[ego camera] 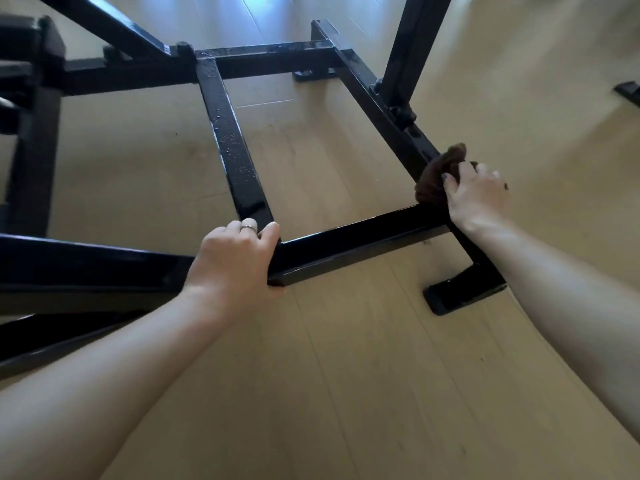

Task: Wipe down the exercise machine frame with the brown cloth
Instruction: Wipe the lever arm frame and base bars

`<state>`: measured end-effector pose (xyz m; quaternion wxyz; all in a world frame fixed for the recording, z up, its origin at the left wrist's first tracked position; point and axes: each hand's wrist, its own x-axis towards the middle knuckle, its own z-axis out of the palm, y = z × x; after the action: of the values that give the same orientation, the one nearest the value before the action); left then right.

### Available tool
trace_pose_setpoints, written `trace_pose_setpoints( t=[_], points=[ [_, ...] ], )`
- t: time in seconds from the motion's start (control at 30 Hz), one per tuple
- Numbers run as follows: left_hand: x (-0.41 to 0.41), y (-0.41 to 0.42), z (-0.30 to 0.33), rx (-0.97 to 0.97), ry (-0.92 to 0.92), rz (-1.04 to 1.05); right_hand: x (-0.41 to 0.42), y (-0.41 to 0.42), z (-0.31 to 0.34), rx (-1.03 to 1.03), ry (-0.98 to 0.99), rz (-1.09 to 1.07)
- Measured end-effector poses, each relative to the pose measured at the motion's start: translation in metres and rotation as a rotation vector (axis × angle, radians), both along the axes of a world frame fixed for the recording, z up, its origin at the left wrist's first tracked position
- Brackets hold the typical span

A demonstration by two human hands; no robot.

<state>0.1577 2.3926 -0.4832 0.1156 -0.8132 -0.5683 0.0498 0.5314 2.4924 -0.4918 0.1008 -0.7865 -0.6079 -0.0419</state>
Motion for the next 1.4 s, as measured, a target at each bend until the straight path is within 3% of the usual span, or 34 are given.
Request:
trace_pose_setpoints(
  t=[0.23,0.43,0.57,1.0,1.23,1.4],
  points=[
    [-0.015,-0.019,0.026,-0.079,0.127,-0.056,-0.055,-0.067,0.003,0.054,0.054,0.057],
    [-0.044,-0.030,0.041,-0.026,0.422,-0.005,-0.153,-0.107,-0.008,0.136,0.084,0.226],
    [-0.048,-0.041,0.037,-0.025,0.369,-0.050,-0.208,-0.118,-0.011,0.137,0.057,0.431],
    [-0.053,-0.033,0.027,0.067,0.186,-0.122,-0.237,-0.067,-0.003,-0.081,0.147,0.565],
    [-0.055,-0.034,0.020,0.126,0.191,-0.184,-0.270,-0.007,-0.004,-0.157,0.265,0.552],
    [-0.056,-0.034,0.017,0.168,0.235,-0.193,-0.300,0.047,0.000,-0.172,0.194,0.482]
  ],
)
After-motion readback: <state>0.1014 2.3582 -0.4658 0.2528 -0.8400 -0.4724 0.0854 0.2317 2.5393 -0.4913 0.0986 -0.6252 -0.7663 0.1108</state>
